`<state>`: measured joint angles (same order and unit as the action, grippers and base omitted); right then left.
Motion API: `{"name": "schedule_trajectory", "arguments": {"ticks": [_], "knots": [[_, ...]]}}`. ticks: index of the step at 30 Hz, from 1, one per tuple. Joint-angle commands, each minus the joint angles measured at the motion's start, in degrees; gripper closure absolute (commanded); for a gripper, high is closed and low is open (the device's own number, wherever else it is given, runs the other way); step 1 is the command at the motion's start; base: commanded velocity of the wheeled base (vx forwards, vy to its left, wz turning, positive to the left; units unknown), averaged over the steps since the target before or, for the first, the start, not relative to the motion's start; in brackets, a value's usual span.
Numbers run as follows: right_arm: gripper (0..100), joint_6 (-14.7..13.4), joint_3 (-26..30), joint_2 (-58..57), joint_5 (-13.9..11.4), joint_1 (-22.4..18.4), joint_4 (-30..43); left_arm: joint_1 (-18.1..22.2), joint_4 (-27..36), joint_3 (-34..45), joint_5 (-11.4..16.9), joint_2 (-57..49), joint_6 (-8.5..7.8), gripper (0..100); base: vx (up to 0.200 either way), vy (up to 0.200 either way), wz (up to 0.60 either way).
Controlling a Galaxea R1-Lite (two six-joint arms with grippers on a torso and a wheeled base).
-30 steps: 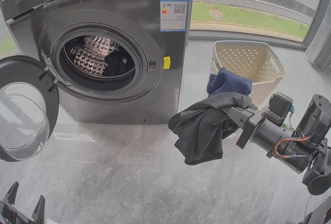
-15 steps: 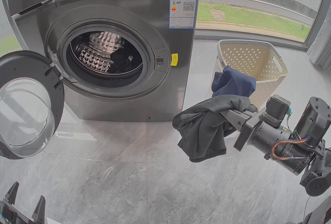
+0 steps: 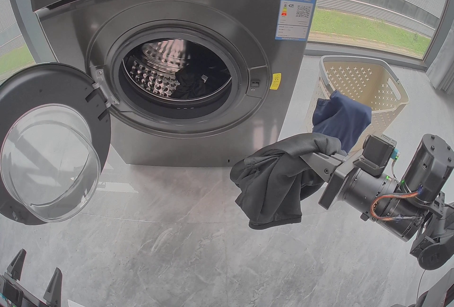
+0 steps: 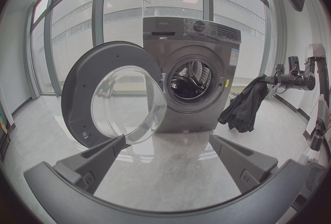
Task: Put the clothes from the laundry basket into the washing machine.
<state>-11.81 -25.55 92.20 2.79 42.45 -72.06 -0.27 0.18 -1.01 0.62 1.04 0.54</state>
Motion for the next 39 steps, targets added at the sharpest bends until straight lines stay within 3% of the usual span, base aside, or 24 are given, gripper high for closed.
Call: {"name": "schedule_trajectory", "arguments": {"ticks": [1,8,35,39], "knots": [[100,-0.1,0.2,0.1,0.0,0.0,0.0,0.0,0.0,0.8,0.0,-0.4,0.08,0,0.000,0.200,0.00],[100,-0.1,0.2,0.1,0.0,-0.4,0.0,0.0,0.0,0.8,-0.1,-0.4,0.34,0,0.000,0.200,0.00],[100,-0.4,0.7,1.8,0.0,0.0,-0.1,0.0,0.0,0.8,-0.3,-0.4,-0.01,0,0.000,0.000,0.00],[100,-0.4,0.7,1.9,0.0,0.0,-0.1,0.0,-0.1,0.9,-0.2,-0.4,0.17,0,0.000,-0.200,0.00]]}}
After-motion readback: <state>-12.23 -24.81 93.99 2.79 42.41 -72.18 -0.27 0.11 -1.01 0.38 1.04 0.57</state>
